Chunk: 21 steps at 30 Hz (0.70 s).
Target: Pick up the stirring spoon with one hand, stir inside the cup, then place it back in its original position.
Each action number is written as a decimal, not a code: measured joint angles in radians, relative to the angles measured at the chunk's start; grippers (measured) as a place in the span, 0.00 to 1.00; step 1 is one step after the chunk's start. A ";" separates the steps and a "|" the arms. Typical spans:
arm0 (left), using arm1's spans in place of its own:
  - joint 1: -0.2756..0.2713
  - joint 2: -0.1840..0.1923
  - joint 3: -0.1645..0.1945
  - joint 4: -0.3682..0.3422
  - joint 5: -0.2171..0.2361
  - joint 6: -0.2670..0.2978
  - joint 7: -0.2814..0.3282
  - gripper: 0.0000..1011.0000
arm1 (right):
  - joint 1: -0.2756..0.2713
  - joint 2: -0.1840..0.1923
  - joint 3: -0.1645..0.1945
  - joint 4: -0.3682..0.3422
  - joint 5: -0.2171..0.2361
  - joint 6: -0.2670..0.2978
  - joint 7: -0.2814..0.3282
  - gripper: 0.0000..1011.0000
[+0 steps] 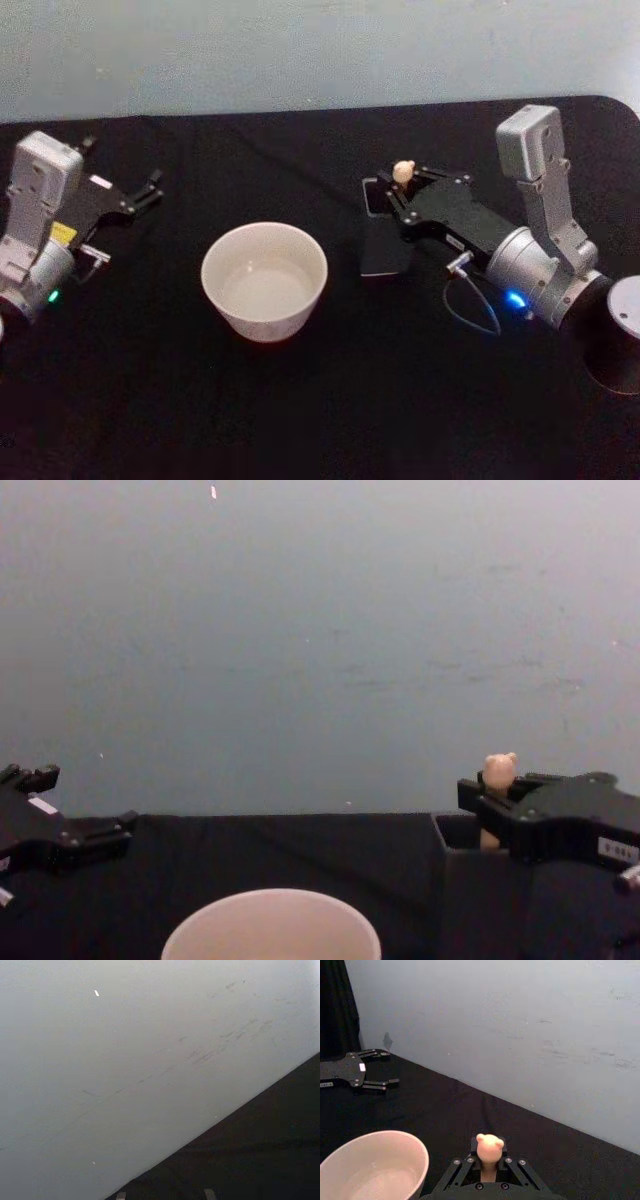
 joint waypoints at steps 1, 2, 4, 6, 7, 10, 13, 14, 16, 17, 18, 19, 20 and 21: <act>0.000 0.000 0.000 0.000 0.000 0.000 0.000 0.99 | 0.000 0.000 0.000 0.000 0.000 0.000 0.000 0.17; 0.000 0.000 0.000 0.000 0.000 0.000 0.000 0.99 | 0.000 0.000 0.000 0.000 0.000 0.000 0.000 0.17; 0.000 0.000 0.000 0.000 0.000 0.000 0.000 0.99 | 0.000 0.000 0.001 -0.001 0.001 0.000 0.001 0.17; 0.000 0.000 0.000 0.000 0.000 0.000 0.000 0.99 | 0.000 0.000 0.001 -0.001 0.002 0.000 0.001 0.17; 0.000 0.000 0.000 0.000 0.000 0.000 0.000 0.99 | 0.000 0.000 0.001 -0.001 0.002 -0.001 0.001 0.17; 0.000 0.000 0.000 0.000 0.000 0.000 0.000 0.99 | 0.000 0.000 0.001 -0.002 0.003 -0.001 0.002 0.17; 0.000 0.000 0.000 0.000 0.000 0.000 0.000 0.99 | 0.000 0.001 0.002 -0.002 0.004 -0.002 0.002 0.25; 0.000 0.000 0.000 0.000 0.000 0.000 0.000 0.99 | 0.000 0.001 0.002 -0.002 0.005 -0.002 0.003 0.28; 0.000 0.000 0.000 0.000 0.000 0.000 0.000 0.99 | 0.000 0.001 0.002 -0.003 0.005 -0.002 0.003 0.33; 0.000 0.000 0.000 0.000 0.000 0.000 0.000 0.99 | 0.000 0.001 0.002 -0.003 0.005 -0.003 0.003 0.38; 0.000 0.000 0.000 0.000 0.000 0.000 0.000 0.99 | 0.000 0.001 0.002 -0.003 0.005 -0.003 0.003 0.39; 0.000 0.000 0.000 0.000 0.000 0.000 0.000 0.99 | 0.000 0.001 0.002 -0.003 0.005 -0.003 0.003 0.42; 0.000 0.000 0.000 0.000 0.000 0.000 0.000 0.99 | 0.000 0.001 0.003 -0.003 0.006 -0.003 0.003 0.48; 0.000 0.000 0.000 0.000 0.000 0.000 0.000 0.99 | 0.000 0.001 0.003 -0.003 0.006 -0.003 0.003 0.50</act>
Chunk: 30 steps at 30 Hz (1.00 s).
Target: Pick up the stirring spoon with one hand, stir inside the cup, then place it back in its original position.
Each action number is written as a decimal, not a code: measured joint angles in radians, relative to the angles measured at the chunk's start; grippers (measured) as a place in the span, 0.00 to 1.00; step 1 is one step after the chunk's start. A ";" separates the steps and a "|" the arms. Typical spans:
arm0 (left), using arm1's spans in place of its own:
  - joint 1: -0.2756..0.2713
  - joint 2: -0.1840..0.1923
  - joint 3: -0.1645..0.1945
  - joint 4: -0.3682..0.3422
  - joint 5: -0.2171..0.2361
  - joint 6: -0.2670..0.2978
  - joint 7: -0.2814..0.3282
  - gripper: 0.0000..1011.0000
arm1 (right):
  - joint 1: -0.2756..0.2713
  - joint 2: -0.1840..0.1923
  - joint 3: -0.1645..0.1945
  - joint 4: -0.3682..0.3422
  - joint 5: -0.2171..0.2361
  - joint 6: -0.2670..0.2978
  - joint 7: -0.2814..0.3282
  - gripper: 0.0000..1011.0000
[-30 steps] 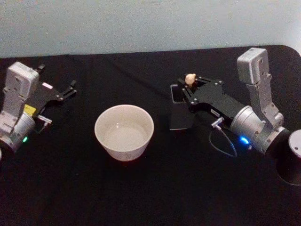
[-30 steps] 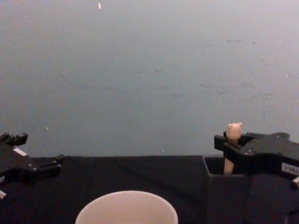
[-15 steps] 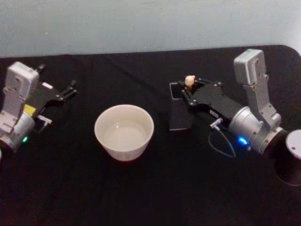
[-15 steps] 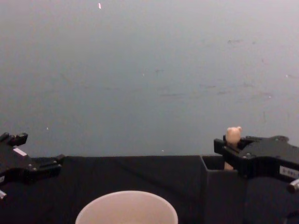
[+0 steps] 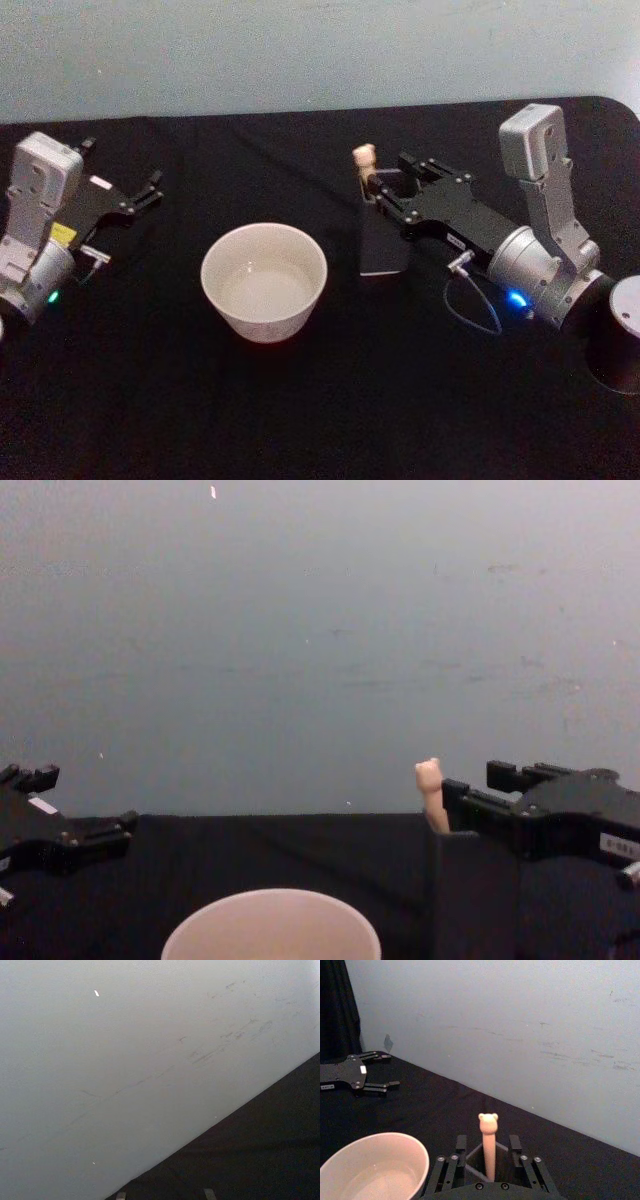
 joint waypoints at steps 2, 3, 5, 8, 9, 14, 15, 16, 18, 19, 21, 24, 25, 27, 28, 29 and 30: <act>0.000 0.000 0.000 0.000 0.000 0.000 0.000 0.99 | 0.000 0.000 0.000 0.000 0.000 0.000 0.000 0.54; 0.000 0.000 0.000 0.000 0.000 0.000 0.000 0.99 | 0.000 0.000 0.000 0.000 0.000 0.000 0.000 0.61; 0.000 0.000 0.000 0.000 0.000 0.000 0.000 0.99 | 0.000 0.000 0.000 0.000 0.001 -0.001 0.000 0.66; 0.000 0.000 0.000 0.000 0.000 0.000 0.000 0.99 | 0.000 0.000 0.000 -0.001 0.001 -0.001 0.001 0.73; 0.000 0.000 0.000 0.000 0.000 0.000 0.000 0.99 | 0.000 0.000 0.000 -0.001 0.001 -0.001 0.001 0.76; 0.000 0.000 0.000 0.000 0.000 0.000 0.000 0.99 | 0.000 0.000 0.000 -0.001 0.002 -0.001 0.001 0.91; 0.000 0.000 0.000 0.000 0.000 0.000 0.000 0.99 | 0.000 0.000 0.000 -0.001 0.002 -0.001 0.001 0.93; 0.000 0.000 0.000 0.000 0.000 0.000 0.000 0.99 | 0.000 0.000 0.000 -0.001 0.002 -0.002 0.001 0.95; 0.000 0.000 0.000 0.000 0.000 0.000 0.000 0.99 | 0.000 0.000 0.000 -0.001 0.002 -0.002 0.001 0.99; 0.000 0.000 0.000 0.000 0.000 0.000 0.000 0.99 | 0.000 0.000 0.000 -0.001 0.002 -0.002 0.001 0.99; 0.000 0.000 0.000 0.000 0.000 0.000 0.000 0.99 | 0.002 -0.004 0.006 -0.001 0.010 -0.009 0.003 0.99; 0.000 0.000 0.000 0.000 0.000 0.000 0.000 0.99 | 0.005 -0.017 0.025 -0.001 0.020 -0.033 -0.008 0.99; 0.000 0.000 0.000 0.000 0.000 0.000 0.000 0.99 | 0.006 -0.023 0.031 -0.002 0.022 -0.040 -0.015 0.99; 0.000 0.000 0.000 0.000 0.000 0.000 0.000 0.99 | 0.008 -0.041 0.052 -0.001 0.022 -0.061 -0.047 0.99; 0.000 0.000 0.000 0.000 0.000 0.000 0.000 0.99 | 0.010 -0.054 0.065 0.004 0.015 -0.072 -0.074 0.99; 0.000 0.000 0.000 0.000 0.000 0.000 0.000 0.99 | 0.011 -0.061 0.071 0.008 0.005 -0.078 -0.090 0.99; 0.000 0.000 0.000 0.000 0.000 0.000 0.000 0.99 | 0.012 -0.068 0.077 0.014 -0.006 -0.082 -0.109 0.99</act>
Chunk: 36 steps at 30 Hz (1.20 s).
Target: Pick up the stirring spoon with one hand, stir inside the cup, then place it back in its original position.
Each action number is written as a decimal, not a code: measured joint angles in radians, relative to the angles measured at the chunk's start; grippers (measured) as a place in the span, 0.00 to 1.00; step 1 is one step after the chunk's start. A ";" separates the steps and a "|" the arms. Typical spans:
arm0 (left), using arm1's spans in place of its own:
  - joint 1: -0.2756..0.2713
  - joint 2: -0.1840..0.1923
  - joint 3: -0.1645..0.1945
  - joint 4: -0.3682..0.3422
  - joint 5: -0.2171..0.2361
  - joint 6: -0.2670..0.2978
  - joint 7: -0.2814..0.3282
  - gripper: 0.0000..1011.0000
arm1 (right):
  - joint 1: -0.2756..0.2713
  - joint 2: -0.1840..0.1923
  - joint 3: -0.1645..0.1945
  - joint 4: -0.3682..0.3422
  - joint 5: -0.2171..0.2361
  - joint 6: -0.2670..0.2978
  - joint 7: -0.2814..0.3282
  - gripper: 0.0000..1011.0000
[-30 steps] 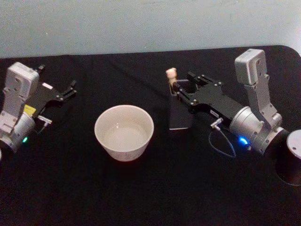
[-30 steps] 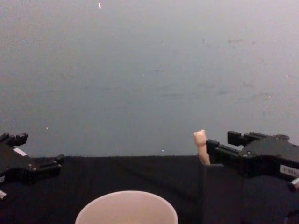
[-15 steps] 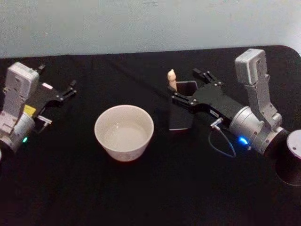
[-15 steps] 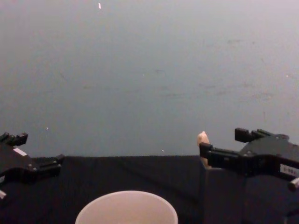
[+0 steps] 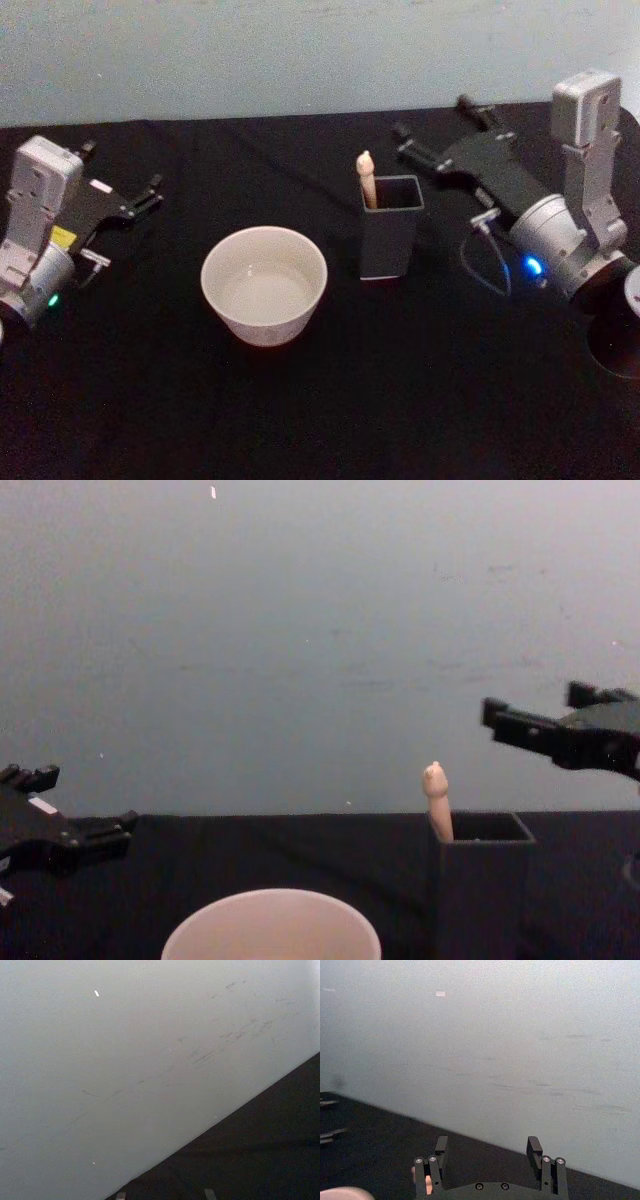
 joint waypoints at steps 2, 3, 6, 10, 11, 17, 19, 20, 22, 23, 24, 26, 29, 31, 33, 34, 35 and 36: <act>0.000 0.000 0.000 0.000 0.000 0.000 0.000 0.99 | 0.004 -0.013 0.010 0.013 -0.027 -0.002 -0.039 0.99; 0.000 0.000 0.000 0.000 0.000 0.000 0.000 0.99 | 0.007 -0.022 0.017 0.030 -0.057 0.007 -0.077 0.99; 0.000 0.000 0.000 0.000 0.000 0.000 0.000 0.99 | 0.013 -0.035 0.023 0.064 -0.113 0.037 -0.139 0.99; 0.000 0.000 0.000 0.000 0.000 0.000 0.000 0.99 | 0.016 -0.041 0.026 0.100 -0.150 0.079 -0.167 0.99; 0.000 0.000 0.000 0.000 0.000 0.000 0.000 0.99 | 0.016 -0.042 0.026 0.106 -0.154 0.086 -0.168 0.99; 0.000 0.000 0.000 0.000 0.000 0.000 0.000 0.99 | 0.018 -0.042 0.024 0.130 -0.173 0.121 -0.157 0.99; 0.000 0.000 0.000 0.000 0.000 0.000 0.000 0.99 | 0.018 -0.042 0.024 0.130 -0.173 0.120 -0.157 0.99; 0.000 0.000 0.000 0.000 0.000 0.000 0.000 0.99 | 0.018 -0.042 0.024 0.130 -0.173 0.120 -0.157 0.99; 0.000 0.000 0.000 0.000 0.000 0.000 0.000 0.99 | 0.018 -0.042 0.024 0.129 -0.172 0.119 -0.157 0.99; 0.000 0.000 0.000 0.000 0.000 0.000 0.000 0.99 | 0.018 -0.042 0.024 0.129 -0.172 0.119 -0.157 0.99; 0.000 0.000 0.000 0.000 0.000 0.000 0.000 0.99 | 0.018 -0.042 0.024 0.128 -0.172 0.118 -0.157 0.99; 0.000 0.000 0.000 0.000 0.000 0.000 0.000 0.99 | 0.018 -0.042 0.023 0.128 -0.172 0.117 -0.157 0.99; 0.000 0.000 0.000 0.000 0.000 0.000 0.000 0.99 | 0.018 -0.042 0.023 0.126 -0.171 0.117 -0.157 0.99; 0.000 0.000 0.000 0.000 0.000 0.000 0.000 0.99 | 0.017 -0.042 0.023 0.126 -0.171 0.116 -0.157 0.99; 0.000 0.000 0.000 0.000 0.000 0.000 0.000 0.99 | 0.017 -0.041 0.023 0.125 -0.170 0.115 -0.157 0.99; 0.000 0.000 0.000 0.000 0.000 0.000 0.000 0.99 | 0.017 -0.041 0.023 0.125 -0.170 0.115 -0.157 0.99; 0.000 0.000 0.000 0.000 0.000 0.000 0.000 0.99 | 0.017 -0.041 0.023 0.125 -0.169 0.115 -0.157 0.99; 0.000 0.000 0.000 0.000 0.000 0.000 0.000 0.99 | 0.017 -0.041 0.023 0.125 -0.169 0.114 -0.157 0.99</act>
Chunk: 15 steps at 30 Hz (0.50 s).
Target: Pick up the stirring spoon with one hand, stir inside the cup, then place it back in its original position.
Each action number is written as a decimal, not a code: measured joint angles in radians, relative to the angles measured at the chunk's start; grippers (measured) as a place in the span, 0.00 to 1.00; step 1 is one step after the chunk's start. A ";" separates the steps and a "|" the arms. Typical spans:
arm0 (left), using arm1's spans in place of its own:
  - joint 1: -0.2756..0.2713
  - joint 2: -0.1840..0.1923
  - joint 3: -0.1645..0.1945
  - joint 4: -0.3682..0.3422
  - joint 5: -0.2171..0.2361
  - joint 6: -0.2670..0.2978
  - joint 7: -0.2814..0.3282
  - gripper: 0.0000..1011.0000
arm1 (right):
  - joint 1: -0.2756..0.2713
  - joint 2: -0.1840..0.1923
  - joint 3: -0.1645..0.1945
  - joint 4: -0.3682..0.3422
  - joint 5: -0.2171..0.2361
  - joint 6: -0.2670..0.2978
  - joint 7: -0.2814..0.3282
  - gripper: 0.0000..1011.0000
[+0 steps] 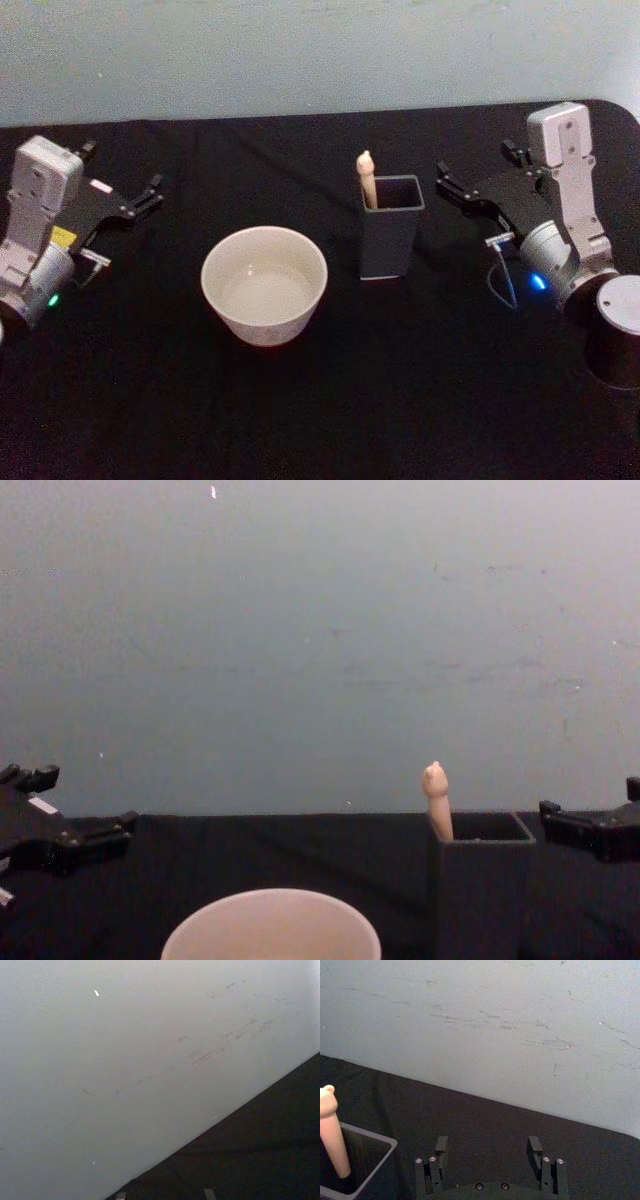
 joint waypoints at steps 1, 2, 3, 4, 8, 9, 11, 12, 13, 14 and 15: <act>0.000 0.000 0.000 0.000 0.000 0.000 0.000 0.99 | 0.000 0.000 0.000 0.000 0.000 0.000 0.000 0.99; 0.000 0.000 0.000 0.000 0.000 0.000 0.000 0.99 | 0.000 0.000 0.000 0.000 0.000 0.000 0.000 0.99; 0.000 0.000 0.000 0.000 0.000 0.000 0.000 0.99 | 0.000 0.000 0.000 0.000 0.000 0.000 0.000 0.99; 0.000 0.000 0.000 0.000 0.000 0.000 0.000 0.99 | 0.000 0.000 0.000 0.000 0.000 -0.001 0.000 0.99; 0.000 0.000 0.000 0.000 0.000 0.000 0.000 0.99 | 0.000 0.000 0.000 -0.001 0.001 -0.001 0.000 0.99; 0.000 0.000 0.000 0.000 0.000 0.000 0.000 0.99 | 0.000 0.000 0.000 -0.001 0.001 -0.001 0.000 0.99; 0.000 0.000 0.000 0.000 0.000 0.000 0.000 0.99 | 0.000 0.000 0.000 -0.001 0.001 -0.001 0.000 0.99; 0.000 0.000 0.000 0.000 0.000 0.000 0.000 0.99 | 0.000 0.000 0.000 -0.001 0.001 -0.002 0.000 0.99; 0.000 0.000 0.000 0.000 0.000 0.000 0.000 0.99 | 0.000 0.000 0.000 -0.001 0.001 -0.002 0.000 0.99; 0.000 0.000 0.000 0.000 0.000 0.000 0.000 0.99 | 0.000 0.000 0.000 -0.002 0.001 -0.002 0.000 0.99; 0.000 0.000 0.000 0.000 0.000 0.000 0.000 0.99 | 0.000 0.000 0.000 -0.002 0.001 -0.002 0.000 0.99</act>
